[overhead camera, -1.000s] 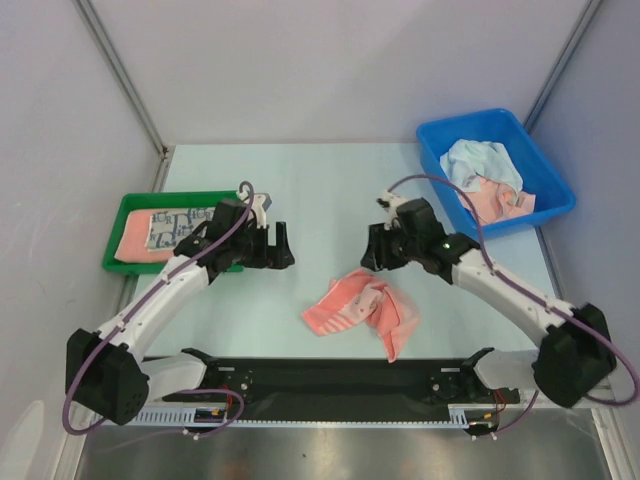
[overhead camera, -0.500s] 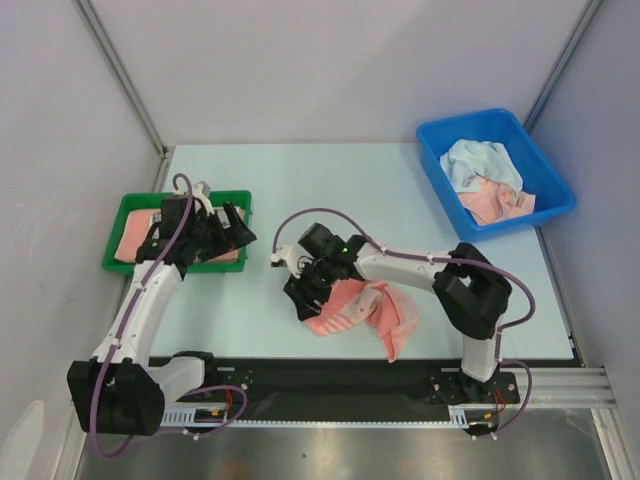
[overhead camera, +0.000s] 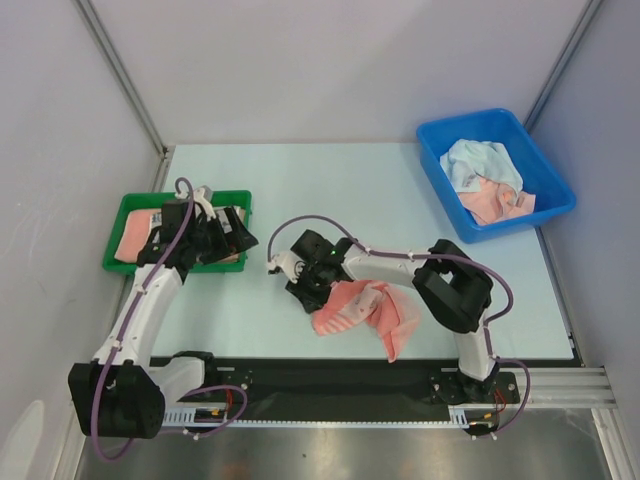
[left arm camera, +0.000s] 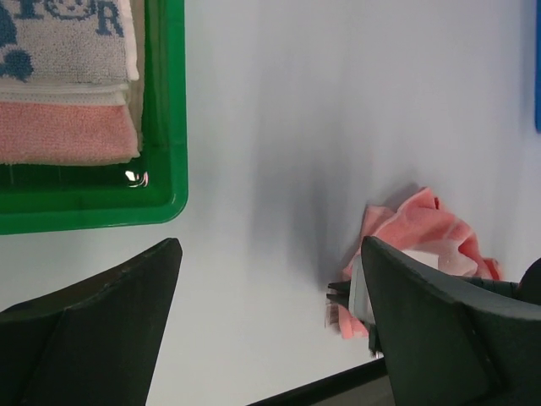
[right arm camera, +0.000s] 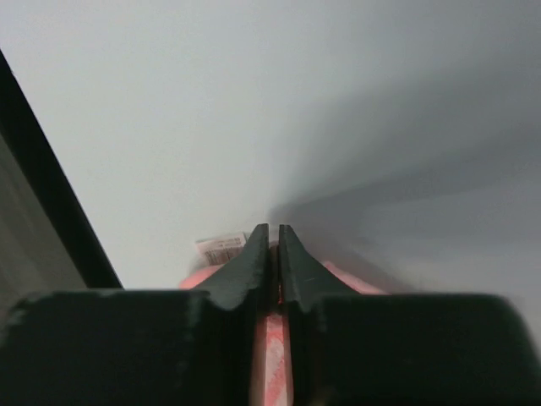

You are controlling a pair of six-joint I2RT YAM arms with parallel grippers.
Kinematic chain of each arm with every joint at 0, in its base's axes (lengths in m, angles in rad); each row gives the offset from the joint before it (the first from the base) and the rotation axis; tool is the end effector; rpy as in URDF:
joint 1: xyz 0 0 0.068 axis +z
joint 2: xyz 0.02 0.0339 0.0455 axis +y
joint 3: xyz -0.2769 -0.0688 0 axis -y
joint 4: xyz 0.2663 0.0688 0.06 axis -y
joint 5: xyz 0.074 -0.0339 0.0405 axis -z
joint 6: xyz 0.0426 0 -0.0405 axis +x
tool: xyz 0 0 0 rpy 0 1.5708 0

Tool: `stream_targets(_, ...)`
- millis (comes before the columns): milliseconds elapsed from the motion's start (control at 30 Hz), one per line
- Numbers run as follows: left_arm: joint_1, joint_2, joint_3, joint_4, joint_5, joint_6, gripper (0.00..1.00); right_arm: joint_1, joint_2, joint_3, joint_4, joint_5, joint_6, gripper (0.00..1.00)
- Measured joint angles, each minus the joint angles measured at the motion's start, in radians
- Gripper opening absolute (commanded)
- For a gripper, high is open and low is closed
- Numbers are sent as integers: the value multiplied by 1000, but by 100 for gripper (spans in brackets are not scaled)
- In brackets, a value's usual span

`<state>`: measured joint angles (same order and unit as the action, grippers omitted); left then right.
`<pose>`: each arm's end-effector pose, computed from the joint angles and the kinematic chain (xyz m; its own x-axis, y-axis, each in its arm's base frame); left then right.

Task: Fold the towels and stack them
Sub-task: Move the towel to the center of the board, then flatten out the crumpled towel

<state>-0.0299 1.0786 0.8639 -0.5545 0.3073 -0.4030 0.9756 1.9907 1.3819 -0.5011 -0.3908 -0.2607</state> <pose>0.2440 -0.0202 0.2797 -0.7359 -0.3520 -0.5784 -0.0466 0.8786 -0.4753 0.2311 0.3702 0.1617 -0.2634 -0.8140 -0.5177 -0.9610 0.1742 0.2150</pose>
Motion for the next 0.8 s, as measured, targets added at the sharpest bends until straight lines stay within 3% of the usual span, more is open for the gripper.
stream_targets(33, 0, 0, 0, 2, 7, 4, 92, 0, -10, -20, 5, 18, 12, 0)
stream_targets(333, -15, 0, -5, 40, 72, 48, 90, -96, -199, -116, 79, 95, 195, 0)
stream_targets(600, -253, 106, -5, 113, 72, 64, 89, -371, -291, -173, 170, 103, 383, 0)
stream_targets(800, -340, 219, -2, 196, 79, 63, 88, -537, -272, -186, 162, 112, 430, 0)
